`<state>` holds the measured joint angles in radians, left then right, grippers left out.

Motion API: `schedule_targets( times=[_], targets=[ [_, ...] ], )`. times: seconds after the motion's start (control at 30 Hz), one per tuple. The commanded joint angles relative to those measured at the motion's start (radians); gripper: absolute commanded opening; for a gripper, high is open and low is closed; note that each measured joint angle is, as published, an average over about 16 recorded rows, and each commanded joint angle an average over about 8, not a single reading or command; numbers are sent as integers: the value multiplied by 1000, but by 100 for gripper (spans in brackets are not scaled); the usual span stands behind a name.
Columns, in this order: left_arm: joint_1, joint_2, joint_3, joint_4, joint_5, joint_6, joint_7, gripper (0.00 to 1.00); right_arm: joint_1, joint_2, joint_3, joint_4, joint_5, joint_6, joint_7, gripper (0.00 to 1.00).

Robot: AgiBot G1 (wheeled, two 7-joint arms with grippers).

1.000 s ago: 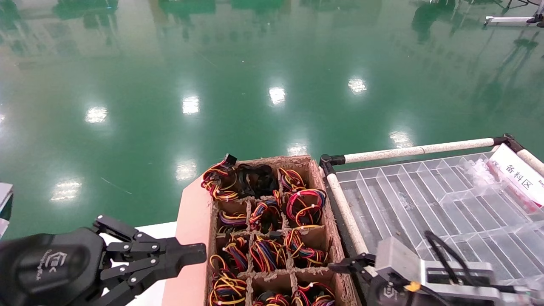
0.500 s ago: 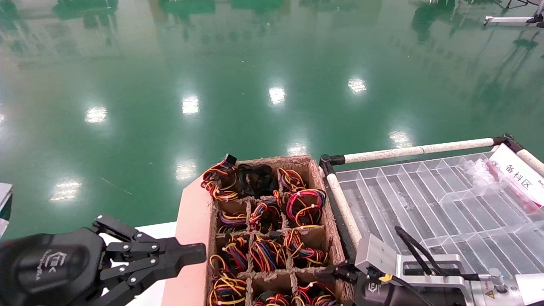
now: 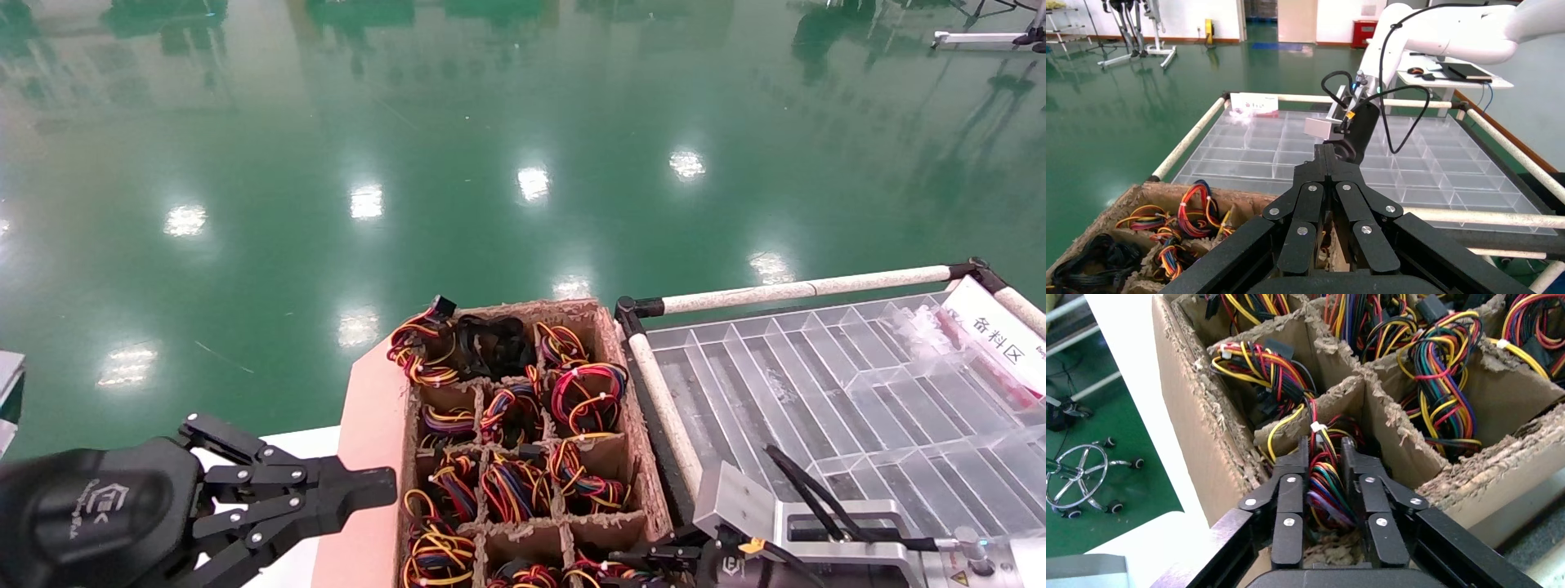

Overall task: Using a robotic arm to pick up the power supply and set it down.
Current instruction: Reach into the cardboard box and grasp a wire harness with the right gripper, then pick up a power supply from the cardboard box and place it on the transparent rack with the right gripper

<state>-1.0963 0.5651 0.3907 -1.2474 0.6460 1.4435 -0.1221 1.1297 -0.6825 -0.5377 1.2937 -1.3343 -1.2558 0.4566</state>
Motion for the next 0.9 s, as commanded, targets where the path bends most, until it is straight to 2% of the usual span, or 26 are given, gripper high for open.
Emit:
schedule_targets(
  times=[0.03, 0.1, 0.13, 0.57, 0.9],
  targets=[
    [0, 0, 0, 0, 0, 0, 0, 82, -3, 6, -1, 9, -3, 2, 7, 0],
    [0, 0, 0, 0, 0, 0, 0, 98, -4, 12, -1, 18, -4, 0, 13, 0],
    [0, 0, 0, 0, 0, 0, 0, 100, -4, 14, 0, 22, -4, -1, 16, 0],
    [0, 0, 0, 0, 0, 0, 0, 100, 49, 33, 32, 45, 49, -37, 10, 0],
    [0, 0, 0, 0, 0, 0, 0, 100, 220, 33, 96, 30, 123, -104, -39, 0]
  ],
)
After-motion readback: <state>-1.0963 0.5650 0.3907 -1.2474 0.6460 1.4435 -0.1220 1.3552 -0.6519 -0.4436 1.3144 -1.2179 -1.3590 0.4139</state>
